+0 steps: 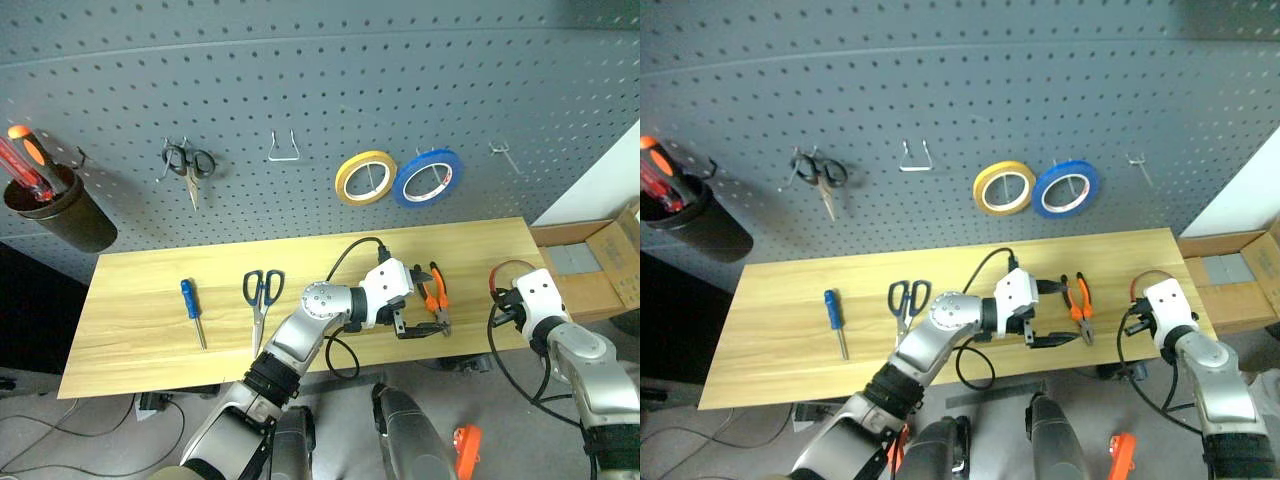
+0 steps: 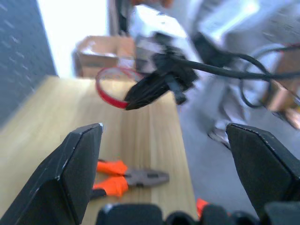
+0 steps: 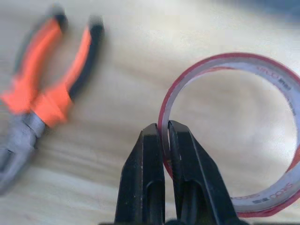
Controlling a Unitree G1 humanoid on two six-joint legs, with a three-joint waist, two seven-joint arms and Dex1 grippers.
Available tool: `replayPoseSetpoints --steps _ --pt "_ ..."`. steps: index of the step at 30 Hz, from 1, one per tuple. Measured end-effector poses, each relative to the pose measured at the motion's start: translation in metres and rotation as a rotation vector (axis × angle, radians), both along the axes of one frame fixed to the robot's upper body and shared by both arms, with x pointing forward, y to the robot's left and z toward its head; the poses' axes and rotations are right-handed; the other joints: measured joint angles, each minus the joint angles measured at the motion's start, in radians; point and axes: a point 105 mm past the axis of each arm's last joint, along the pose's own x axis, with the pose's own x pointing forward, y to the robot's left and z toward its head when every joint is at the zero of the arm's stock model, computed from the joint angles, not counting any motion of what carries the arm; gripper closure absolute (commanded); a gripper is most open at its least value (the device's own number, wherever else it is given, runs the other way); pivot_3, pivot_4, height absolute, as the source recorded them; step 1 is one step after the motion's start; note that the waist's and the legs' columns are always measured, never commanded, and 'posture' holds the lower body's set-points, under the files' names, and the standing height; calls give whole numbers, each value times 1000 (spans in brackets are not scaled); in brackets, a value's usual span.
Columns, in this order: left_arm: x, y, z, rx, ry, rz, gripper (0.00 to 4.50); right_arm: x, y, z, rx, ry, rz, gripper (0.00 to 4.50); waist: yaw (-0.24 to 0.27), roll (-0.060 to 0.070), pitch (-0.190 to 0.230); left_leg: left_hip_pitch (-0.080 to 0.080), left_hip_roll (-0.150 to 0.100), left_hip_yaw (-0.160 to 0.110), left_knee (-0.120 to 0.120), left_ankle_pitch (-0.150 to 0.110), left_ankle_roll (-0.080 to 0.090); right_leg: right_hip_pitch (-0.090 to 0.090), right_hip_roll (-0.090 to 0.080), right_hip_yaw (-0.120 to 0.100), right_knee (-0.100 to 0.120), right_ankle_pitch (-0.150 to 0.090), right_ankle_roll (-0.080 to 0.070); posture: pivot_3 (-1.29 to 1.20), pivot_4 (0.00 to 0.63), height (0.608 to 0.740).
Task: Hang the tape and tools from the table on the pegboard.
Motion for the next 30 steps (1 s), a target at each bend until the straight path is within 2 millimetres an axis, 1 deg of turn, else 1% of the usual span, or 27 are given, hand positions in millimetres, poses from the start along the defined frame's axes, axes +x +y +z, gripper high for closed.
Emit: replayPoseSetpoints --steps 3,5,8,11,13,15,16,18,20,22,24,26,30 --pt "2 10 3 -22 7 60 0 -8 10 10 -29 -84 -23 4481 -4 0 -32 1 0 2 0 0 1 1 2 2 -1 -1 4 -244 98 740" --pt "4 16 4 -31 10 96 0 -11 18 12 -28 -123 -38 4481 -12 0 -55 4 -1 3 0 0 1 3 3 3 -1 0 3 -246 83 740" --pt "9 24 8 -52 15 150 0 -10 24 19 -42 -180 -59 4481 -26 0 -78 18 -1 3 0 0 2 16 4 2 -1 1 3 -245 60 740" --pt "14 35 24 -129 42 210 0 -5 30 41 -89 -295 -42 4481 -52 -2 -102 20 -1 4 0 0 3 21 5 3 -1 1 3 -240 50 740" --pt "15 37 31 -168 61 217 0 -2 37 54 -116 -365 -3 4481 -66 -3 -119 22 -1 4 0 0 3 22 5 3 -1 0 3 -238 47 740" --pt "18 37 40 -217 91 233 0 2 53 69 -164 -452 86 4481 -84 -4 -125 28 -1 3 -1 0 3 29 5 3 -2 0 2 -230 44 740" --pt "20 37 44 -231 99 241 0 6 61 75 -177 -489 131 4481 -92 -6 -126 34 -1 3 -1 0 3 33 5 3 -2 0 2 -222 44 740" --pt "24 35 53 -246 87 250 0 14 72 81 -193 -530 198 4481 -107 -9 -129 36 -1 3 -1 0 4 37 5 3 -2 -1 1 -211 44 740" --pt "29 33 62 -259 70 256 0 27 77 85 -199 -543 243 4481 -119 -11 -133 37 -1 3 -1 0 4 38 6 3 -2 -2 -1 -203 45 740" --pt "35 32 67 -258 64 261 0 41 84 87 -178 -537 305 4481 -131 -12 -135 39 -1 3 -1 0 4 40 6 3 -2 -1 1 -194 46 740" --pt "39 30 68 -259 69 265 0 50 91 89 -152 -525 355 4481 -133 -11 -136 39 -1 2 -2 0 4 41 6 3 -2 -1 1 -185 47 740" --pt "43 31 66 -258 77 276 0 59 93 86 -122 -490 397 4481 -131 -11 -136 39 0 1 -3 0 4 40 7 3 -2 -1 0 -179 51 740" --pt "47 34 63 -256 88 292 0 79 88 78 -68 -400 426 4481 -126 -11 -136 39 -1 1 -2 0 4 40 6 3 -2 -1 0 -167 55 740"
